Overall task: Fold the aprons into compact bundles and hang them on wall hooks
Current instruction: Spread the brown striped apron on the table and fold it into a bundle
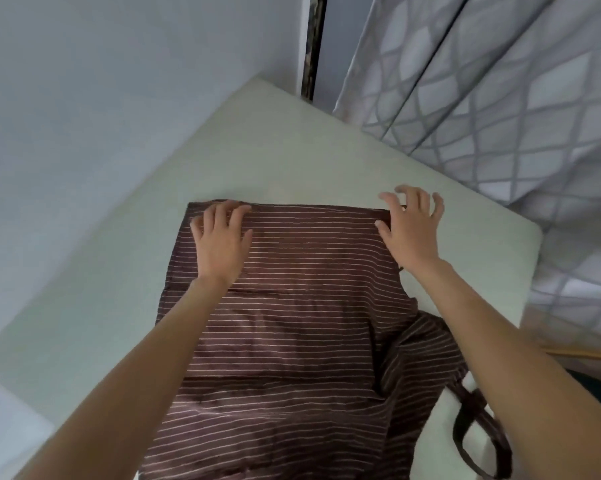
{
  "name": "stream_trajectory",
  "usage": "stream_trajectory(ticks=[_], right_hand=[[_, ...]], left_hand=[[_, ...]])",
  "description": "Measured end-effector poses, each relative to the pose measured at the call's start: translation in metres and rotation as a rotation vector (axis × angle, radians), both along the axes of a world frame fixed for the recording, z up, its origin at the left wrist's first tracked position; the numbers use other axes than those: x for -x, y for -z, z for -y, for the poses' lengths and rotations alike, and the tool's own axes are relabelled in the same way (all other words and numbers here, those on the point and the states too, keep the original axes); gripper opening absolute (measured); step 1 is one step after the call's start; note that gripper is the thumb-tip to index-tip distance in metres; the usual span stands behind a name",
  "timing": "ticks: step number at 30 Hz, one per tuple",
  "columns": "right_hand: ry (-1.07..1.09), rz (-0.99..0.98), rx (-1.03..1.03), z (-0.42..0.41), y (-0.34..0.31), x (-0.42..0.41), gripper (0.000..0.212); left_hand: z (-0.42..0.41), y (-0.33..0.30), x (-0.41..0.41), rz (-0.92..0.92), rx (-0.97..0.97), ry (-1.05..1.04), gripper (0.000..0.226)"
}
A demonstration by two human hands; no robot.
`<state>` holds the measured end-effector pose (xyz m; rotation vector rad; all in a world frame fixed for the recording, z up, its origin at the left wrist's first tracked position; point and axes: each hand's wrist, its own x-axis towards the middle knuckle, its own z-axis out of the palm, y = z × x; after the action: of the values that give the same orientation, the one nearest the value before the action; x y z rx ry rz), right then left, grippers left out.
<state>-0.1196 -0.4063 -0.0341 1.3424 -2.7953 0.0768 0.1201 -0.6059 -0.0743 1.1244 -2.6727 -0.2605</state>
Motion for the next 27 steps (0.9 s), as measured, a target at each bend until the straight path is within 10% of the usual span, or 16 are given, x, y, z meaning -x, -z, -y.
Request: stream_trajectory(ticks=[10,16,20,27], right_hand=[[-0.111,0.235,-0.328,0.010,0.081,-0.021,0.062],[-0.185,0.453,-0.262,0.038,0.105,-0.003,0.071],[-0.133,0.627,0.199,0.026,0.089,-0.002,0.043],[0.314,0.332,0.172,-0.110,0.063,-0.023,0.037]], left_hand=[[0.011,0.062,0.007,0.409,-0.351,0.017,0.087],[0.032,0.069,0.003,0.338,-0.325,-0.082,0.084],[0.013,0.058,0.032,0.148,-0.268,-0.008,0.067],[-0.105,0.045,0.079,-0.070,-0.335,0.501,0.045]])
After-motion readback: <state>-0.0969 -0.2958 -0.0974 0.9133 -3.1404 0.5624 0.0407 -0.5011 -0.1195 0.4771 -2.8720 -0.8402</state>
